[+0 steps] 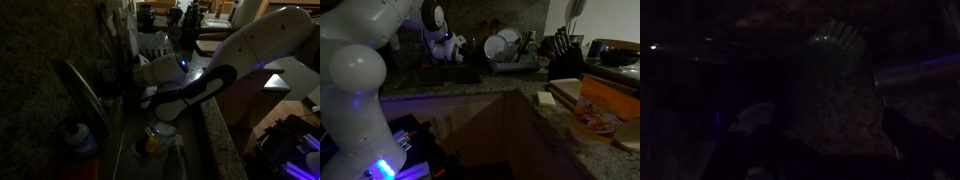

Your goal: Open the tap

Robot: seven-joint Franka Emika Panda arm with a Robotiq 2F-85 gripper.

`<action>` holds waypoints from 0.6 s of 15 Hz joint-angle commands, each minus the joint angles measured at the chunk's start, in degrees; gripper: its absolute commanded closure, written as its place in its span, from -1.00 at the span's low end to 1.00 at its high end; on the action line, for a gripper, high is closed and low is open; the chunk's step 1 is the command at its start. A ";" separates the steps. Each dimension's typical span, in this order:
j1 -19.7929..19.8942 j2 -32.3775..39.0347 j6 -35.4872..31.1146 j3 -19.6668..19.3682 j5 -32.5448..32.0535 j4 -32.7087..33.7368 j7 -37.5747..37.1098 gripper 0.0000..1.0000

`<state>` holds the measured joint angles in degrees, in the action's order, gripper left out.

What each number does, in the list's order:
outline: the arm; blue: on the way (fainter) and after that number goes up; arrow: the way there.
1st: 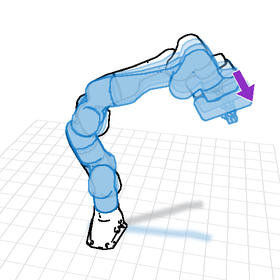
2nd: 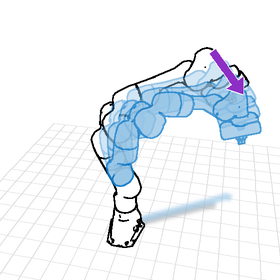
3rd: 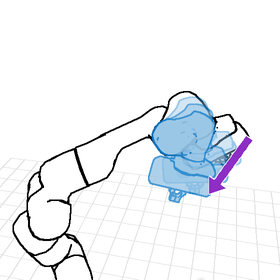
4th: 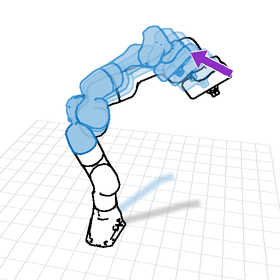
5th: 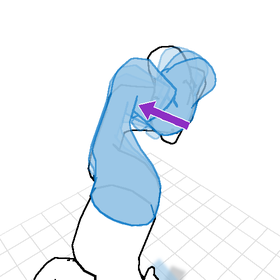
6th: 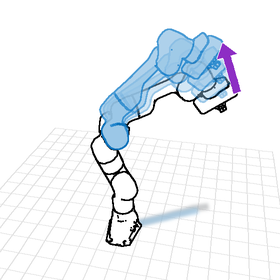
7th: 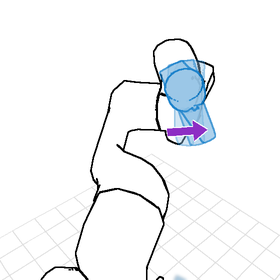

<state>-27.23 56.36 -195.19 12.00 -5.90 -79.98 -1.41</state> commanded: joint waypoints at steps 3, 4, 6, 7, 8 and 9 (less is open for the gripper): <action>4.64 6.25 5.31 9.21 -5.20 9.14 1.46 -1.00; 5.17 6.99 5.79 10.33 -6.02 10.34 1.55 -1.00; 5.64 8.17 7.00 11.53 -7.09 12.40 1.63 -1.00; 5.96 8.86 7.55 12.27 -7.62 13.41 1.71 -1.00; 6.32 9.42 8.20 13.01 -8.04 14.12 1.76 -1.00; 6.80 10.07 8.94 14.18 -8.52 14.86 1.82 -1.00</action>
<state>-22.19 63.38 -188.99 22.47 -12.82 -69.16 -1.41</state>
